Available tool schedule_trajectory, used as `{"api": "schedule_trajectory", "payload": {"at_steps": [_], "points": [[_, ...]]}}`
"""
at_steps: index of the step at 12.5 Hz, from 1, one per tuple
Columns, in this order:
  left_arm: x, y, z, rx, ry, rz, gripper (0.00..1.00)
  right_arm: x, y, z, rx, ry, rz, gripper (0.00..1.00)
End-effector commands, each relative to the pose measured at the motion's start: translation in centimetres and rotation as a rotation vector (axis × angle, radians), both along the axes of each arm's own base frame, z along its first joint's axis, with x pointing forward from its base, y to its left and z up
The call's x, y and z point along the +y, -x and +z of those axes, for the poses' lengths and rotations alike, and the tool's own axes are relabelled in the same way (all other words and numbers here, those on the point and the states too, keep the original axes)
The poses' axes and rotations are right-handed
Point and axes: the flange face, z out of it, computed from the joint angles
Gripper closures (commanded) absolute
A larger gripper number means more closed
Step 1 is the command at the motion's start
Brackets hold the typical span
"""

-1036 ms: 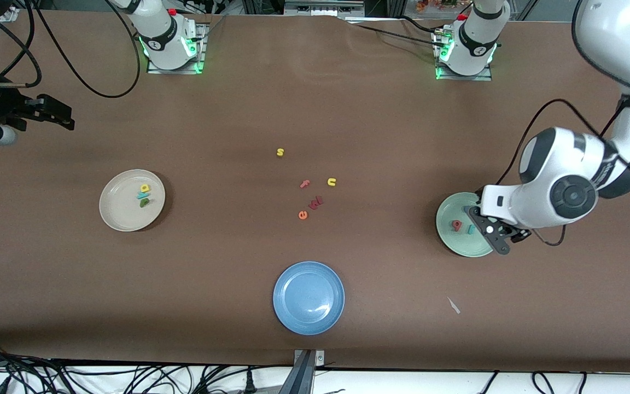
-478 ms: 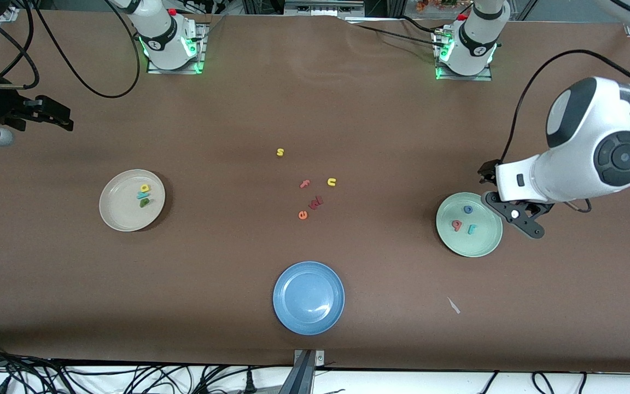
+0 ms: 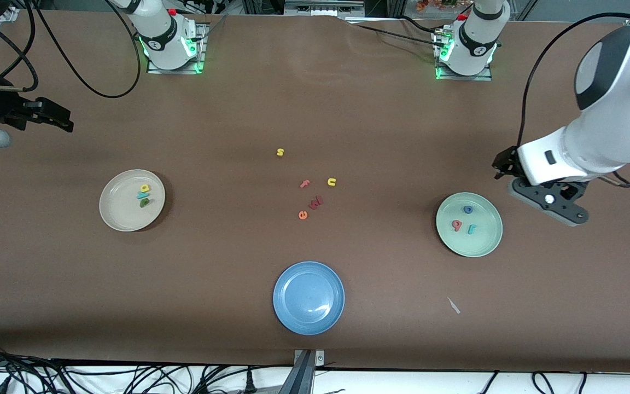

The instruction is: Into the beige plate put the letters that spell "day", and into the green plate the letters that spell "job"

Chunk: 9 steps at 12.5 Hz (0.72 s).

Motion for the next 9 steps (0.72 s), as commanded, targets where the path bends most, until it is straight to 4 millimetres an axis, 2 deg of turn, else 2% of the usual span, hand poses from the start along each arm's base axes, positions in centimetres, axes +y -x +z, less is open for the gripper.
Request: {"api": "schedule_trajectory", "payload": {"at_steps": [1, 2, 4, 7, 9], "points": [[1.3, 0.6, 2.3, -0.025, 0.004, 0.061, 0.0, 0.1, -0.2, 0.7, 0.0, -0.01, -0.016, 0.0], [0.8, 1.0, 3.0, -0.04, -0.012, 0.085, 0.0, 0.1, -0.2, 0.7, 0.0, -0.01, -0.016, 0.0], [1.7, 1.8, 3.9, -0.054, -0.016, 0.223, 0.0, 0.1, -0.2, 0.6, 0.003, -0.01, -0.016, 0.0], [4.4, 3.7, 4.5, -0.094, 0.046, 0.452, 0.0, 0.1, -0.2, 0.6, 0.003, -0.01, -0.016, 0.0], [5.1, 4.7, 3.6, -0.118, 0.071, 0.479, 0.0, 0.1, -0.2, 0.6, 0.003, -0.01, -0.016, 0.0]]}}
